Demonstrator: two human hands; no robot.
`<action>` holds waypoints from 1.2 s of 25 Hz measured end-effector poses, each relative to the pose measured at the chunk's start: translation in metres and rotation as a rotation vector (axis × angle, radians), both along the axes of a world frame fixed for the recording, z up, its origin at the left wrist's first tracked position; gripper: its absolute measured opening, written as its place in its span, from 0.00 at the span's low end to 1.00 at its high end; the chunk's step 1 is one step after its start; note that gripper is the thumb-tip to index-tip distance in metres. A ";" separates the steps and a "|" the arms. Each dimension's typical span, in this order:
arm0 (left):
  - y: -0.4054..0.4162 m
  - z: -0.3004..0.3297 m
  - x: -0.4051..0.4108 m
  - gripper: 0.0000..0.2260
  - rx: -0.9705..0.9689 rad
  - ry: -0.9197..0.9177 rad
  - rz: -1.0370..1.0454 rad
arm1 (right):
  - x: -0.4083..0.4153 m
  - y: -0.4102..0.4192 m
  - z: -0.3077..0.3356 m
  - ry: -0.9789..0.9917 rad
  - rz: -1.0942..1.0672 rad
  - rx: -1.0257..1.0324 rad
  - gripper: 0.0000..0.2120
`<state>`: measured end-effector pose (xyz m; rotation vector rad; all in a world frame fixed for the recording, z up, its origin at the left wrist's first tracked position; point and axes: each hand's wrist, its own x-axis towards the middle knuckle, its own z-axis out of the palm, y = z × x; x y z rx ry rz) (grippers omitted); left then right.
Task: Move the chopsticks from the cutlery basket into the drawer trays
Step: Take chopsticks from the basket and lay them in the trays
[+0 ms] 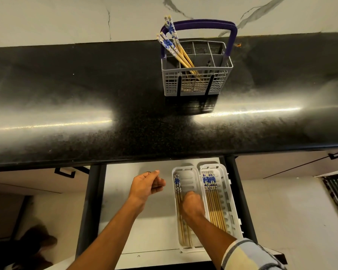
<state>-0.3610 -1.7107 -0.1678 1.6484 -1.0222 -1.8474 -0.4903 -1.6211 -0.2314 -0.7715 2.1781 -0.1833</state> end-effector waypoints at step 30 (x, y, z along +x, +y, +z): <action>-0.006 0.037 -0.008 0.12 -0.270 0.116 0.216 | -0.006 0.003 0.044 0.004 0.024 -0.355 0.02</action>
